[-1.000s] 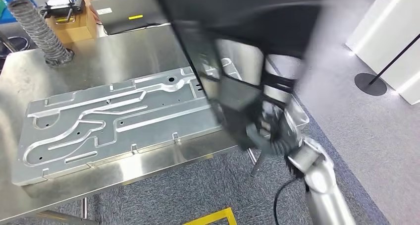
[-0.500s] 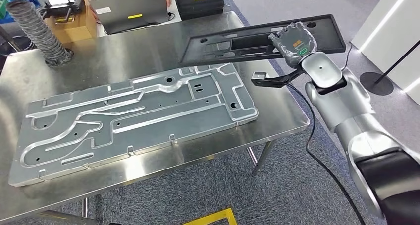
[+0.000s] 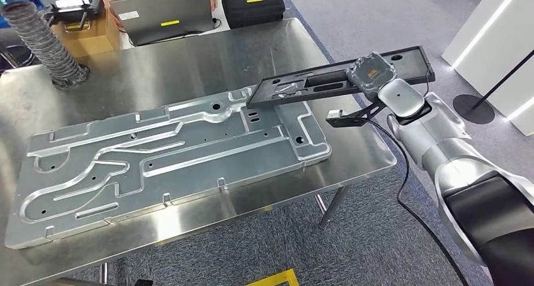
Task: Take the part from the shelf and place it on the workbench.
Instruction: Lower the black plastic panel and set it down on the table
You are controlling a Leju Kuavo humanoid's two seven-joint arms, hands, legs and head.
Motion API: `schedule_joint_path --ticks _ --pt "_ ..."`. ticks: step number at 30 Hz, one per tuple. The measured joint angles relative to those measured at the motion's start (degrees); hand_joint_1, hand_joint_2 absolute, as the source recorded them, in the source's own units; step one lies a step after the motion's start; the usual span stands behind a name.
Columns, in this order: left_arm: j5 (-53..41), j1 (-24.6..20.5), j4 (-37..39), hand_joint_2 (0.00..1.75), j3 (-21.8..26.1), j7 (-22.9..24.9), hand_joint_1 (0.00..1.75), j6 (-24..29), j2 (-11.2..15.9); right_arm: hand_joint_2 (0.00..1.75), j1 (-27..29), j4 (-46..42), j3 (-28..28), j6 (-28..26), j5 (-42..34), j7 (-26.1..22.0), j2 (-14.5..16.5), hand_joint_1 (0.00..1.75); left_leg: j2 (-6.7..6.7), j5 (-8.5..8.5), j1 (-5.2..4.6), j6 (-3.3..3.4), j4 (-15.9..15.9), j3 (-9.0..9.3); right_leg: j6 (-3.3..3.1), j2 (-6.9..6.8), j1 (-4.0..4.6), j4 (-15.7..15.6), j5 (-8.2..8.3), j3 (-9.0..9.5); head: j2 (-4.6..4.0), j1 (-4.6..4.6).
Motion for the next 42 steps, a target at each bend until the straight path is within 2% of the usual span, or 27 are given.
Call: schedule_joint_path --ticks 2,4,5,6,7,8,10,11,13,15,17,19,20,21,22,24,25,27,30,32,34,35,36,37,39,40,42 --pt "0.0 -0.3 0.0 1.75 0.0 0.0 0.0 0.0 0.0 1.75 0.1 0.4 -0.2 -0.5 -1.8 0.4 0.1 1.73 0.02 0.1 0.16 0.43 -0.5 0.41 0.54 -0.12 -0.19 5.1 -2.73 -2.33 0.01 0.01" --pt "0.0 -0.5 0.0 1.75 0.0 0.1 0.0 0.0 -0.1 1.75 0.6 0.9 -1.1 -1.1 -4.2 0.8 0.1 1.73 -0.05 0.01 0.15 0.62 -0.5 0.46 0.97 -0.15 -0.35 12.9 -5.65 -6.51 0.0 0.01" --pt "-0.1 -0.5 0.0 1.75 0.0 0.1 0.0 0.0 -0.1 1.75 0.8 1.1 -1.7 -1.5 -5.1 0.9 0.2 1.73 -0.1 -0.06 0.16 0.65 -0.4 0.48 1.11 -0.16 -0.47 15.1 -5.88 -7.99 0.0 0.01" --pt "-0.2 -0.4 0.0 1.75 0.0 0.2 0.0 0.0 -0.2 1.75 1.1 1.3 -2.2 -2.0 -5.8 0.6 0.4 1.73 -0.14 -0.16 0.17 0.62 -0.3 0.51 1.18 -0.17 -0.59 15.2 -4.95 -8.49 0.01 0.01" --pt "-0.3 -0.5 0.0 1.75 0.0 0.3 0.0 0.0 -0.2 1.75 1.2 1.5 -2.7 -2.8 -6.2 0.2 0.6 1.73 -0.17 -0.32 0.19 0.53 -0.1 0.58 1.18 -0.19 -0.69 13.0 -3.0 -7.81 0.01 0.01" --pt "-0.4 -0.5 0.0 1.75 -0.1 0.4 0.0 0.0 -0.2 1.75 1.2 1.6 -3.1 -3.7 -6.6 -0.4 0.9 1.73 -0.19 -0.54 0.2 0.35 0.1 0.66 1.13 -0.22 -0.79 9.0 -0.53 -6.27 0.01 0.01" --pt "-0.6 -0.7 0.0 1.75 -0.1 0.6 0.0 0.0 -0.3 1.75 1.1 1.6 -3.8 -5.0 -7.3 -1.5 1.8 1.73 -0.14 -0.97 0.02 -0.16 0.4 0.63 0.76 -0.22 -0.66 2.1 2.44 -3.26 0.0 0.0" --pt "-0.8 -0.8 0.0 1.75 -0.2 0.7 0.0 0.0 -0.3 1.75 1.1 1.6 -4.1 -5.2 -7.6 -2.0 2.5 1.73 -0.1 -1.09 -0.05 -0.44 0.5 0.58 0.49 -0.18 -0.51 0.4 2.82 -2.57 0.0 -0.01" --pt "-1.1 -0.9 0.0 1.75 -0.4 0.9 0.0 0.0 -0.3 1.75 1.0 1.6 -4.5 -4.9 -8.0 -2.9 4.1 1.73 -0.02 -1.12 -0.09 -1.01 0.5 0.58 -0.25 -0.08 -0.26 -0.1 2.66 -2.49 0.0 -0.01" --pt "-1.3 -1.0 0.0 1.75 -0.7 1.0 0.0 0.0 -0.3 1.75 0.8 1.6 -4.8 -4.2 -8.0 -3.4 6.0 1.73 0.02 -1.79 0.03 -1.64 1.1 0.4 -1.04 -0.08 -0.42 -0.5 2.79 -2.31 0.0 0.01" --pt "-1.4 -1.2 0.0 1.75 -1.0 1.0 0.0 -0.1 -0.3 1.75 0.5 1.5 -4.9 -3.7 -8.1 -3.8 7.8 1.73 0.03 -4.41 0.17 -2.17 5.3 -1.4 -1.72 -0.1 -0.57 -0.8 2.89 -2.07 0.0 0.0" --pt "-1.6 -1.3 0.0 1.75 -1.3 1.0 0.0 -0.1 -0.3 1.75 0.4 1.5 -4.9 -3.4 -8.3 -4.4 9.6 1.73 0.03 -7.74 0.24 -2.49 12.9 -4.9 -2.07 -0.09 -0.42 -0.7 2.77 -1.99 0.0 -0.01" --pt "-1.7 -1.3 0.0 1.75 -1.4 1.0 0.0 -0.2 -0.4 1.75 0.5 1.5 -4.9 -3.2 -8.4 -4.7 10.4 1.73 0.04 -8.44 0.27 -2.58 15.7 -6.29 -2.14 -0.08 -0.34 -0.7 2.7 -1.94 0.0 0.0" --pt "-1.7 -1.3 0.0 1.75 -1.4 1.0 0.0 -0.2 -0.4 1.75 0.7 1.5 -4.9 -3.1 -8.5 -4.9 11.2 1.73 0.04 -8.09 0.27 -2.6 16.5 -6.82 -2.17 -0.08 -0.3 -0.6 2.61 -1.87 0.0 -0.01" --pt "-1.8 -1.3 0.0 1.75 -1.5 1.0 0.0 -0.2 -0.4 1.75 0.8 1.5 -4.9 -3.0 -8.6 -5.2 11.9 1.73 0.04 -6.68 0.27 -2.56 15.0 -6.24 -2.15 -0.08 -0.27 -0.5 2.48 -1.77 0.0 -0.01" --pt "-1.8 -1.4 0.0 1.75 -1.5 1.0 0.0 -0.2 -0.4 1.75 1.1 1.5 -4.9 -2.9 -8.9 -5.7 13.0 1.73 0.07 -2.76 0.26 -2.24 7.6 -2.81 -1.93 -0.07 -0.24 -0.3 2.11 -1.54 0.0 -0.01" --pt "-1.8 -1.4 0.0 1.75 -1.5 1.0 0.0 -0.2 -0.5 1.75 1.1 1.5 -4.9 -2.9 -9.0 -5.9 13.4 1.73 0.07 -1.55 0.18 -2.02 4.1 -1.21 -1.72 -0.07 -0.16 -0.1 1.96 -1.54 0.01 0.0" --pt "-1.8 -1.5 0.0 1.75 -1.5 1.0 0.0 -0.2 -0.5 1.75 1.2 1.5 -4.9 -2.8 -9.2 -6.1 14.0 1.73 0.01 -1.08 0.02 -1.56 1.1 0.15 -1.21 -0.09 0.02 -0.1 1.9 -1.69 0.01 0.0" --pt "-1.8 -1.5 0.0 1.75 -1.5 1.0 0.0 -0.2 -0.6 1.75 1.4 1.5 -4.9 -2.7 -9.4 -6.8 14.5 1.73 -0.09 -0.83 0.16 -0.73 0.5 0.3 -0.33 -0.17 0.04 0.1 1.56 -1.83 0.01 0.0" --pt "-1.9 -1.5 0.0 1.75 -1.6 1.0 0.0 -0.2 -0.6 1.75 1.7 1.5 -4.9 -2.7 -9.6 -7.5 14.6 1.73 -0.05 -0.65 0.36 -0.14 0.1 0.56 0.19 -0.21 -0.07 3.9 -0.73 -3.51 0.0 0.01" --pt "-2.1 -1.5 0.0 1.75 -1.7 1.0 0.0 -0.2 -0.7 1.75 2.3 1.5 -4.9 -2.7 -9.7 -8.0 14.8 1.73 -0.01 -0.69 0.35 0.15 0.1 0.62 0.53 -0.22 -0.15 11.4 -4.03 -7.13 0.01 0.01" --pt "-2.2 -1.5 0.0 1.75 -1.7 1.0 0.0 -0.2 -0.7 1.75 2.9 1.5 -4.8 -2.8 -9.8 -8.2 14.8 1.73 -0.02 -0.73 0.34 0.21 0.1 0.63 0.64 -0.23 -0.2 14.5 -4.92 -8.77 0.01 0.01" --pt "-2.3 -1.5 0.0 1.75 -1.8 1.0 0.0 -0.2 -0.7 1.75 3.5 1.5 -4.8 -2.8 -9.8 -8.4 14.9 1.73 -0.08 -0.78 0.34 0.25 0.1 0.65 0.65 -0.23 -0.24 15.7 -4.74 -9.56 0.02 0.01" --pt "-2.4 -1.5 0.0 1.75 -1.9 0.9 0.0 -0.2 -0.7 1.75 4.0 1.5 -4.8 -2.8 -9.9 -8.6 14.9 1.73 -0.16 -0.84 0.33 0.26 0.2 0.69 0.57 -0.23 -0.28 14.8 -3.57 -9.3 0.02 0.01" --pt "-2.4 -1.5 0.0 1.75 -2.0 0.9 0.0 -0.2 -0.8 1.75 4.5 1.5 -4.8 -2.9 -10.2 -8.9 14.9 1.73 -0.29 -1.03 0.27 0.16 0.3 0.83 0.03 -0.24 -0.23 7.5 0.53 -6.14 0.01 0.01" --pt "-2.5 -1.6 0.0 1.75 -2.2 0.9 0.0 -0.2 -0.9 1.75 4.6 1.5 -4.8 -2.9 -10.4 -9.0 15.0 1.73 -0.31 -1.15 0.12 0.01 0.4 0.85 -0.28 -0.27 -0.06 3.7 1.99 -4.41 0.0 0.01" --pt "-2.5 -1.7 0.0 1.75 -2.4 0.8 0.0 -0.2 -1.0 1.75 4.7 1.4 -4.8 -2.9 -10.8 -9.3 15.2 1.73 -0.28 -1.31 -0.03 -0.43 0.4 0.83 -0.76 -0.33 0.29 -0.2 3.01 -2.6 0.0 0.0"
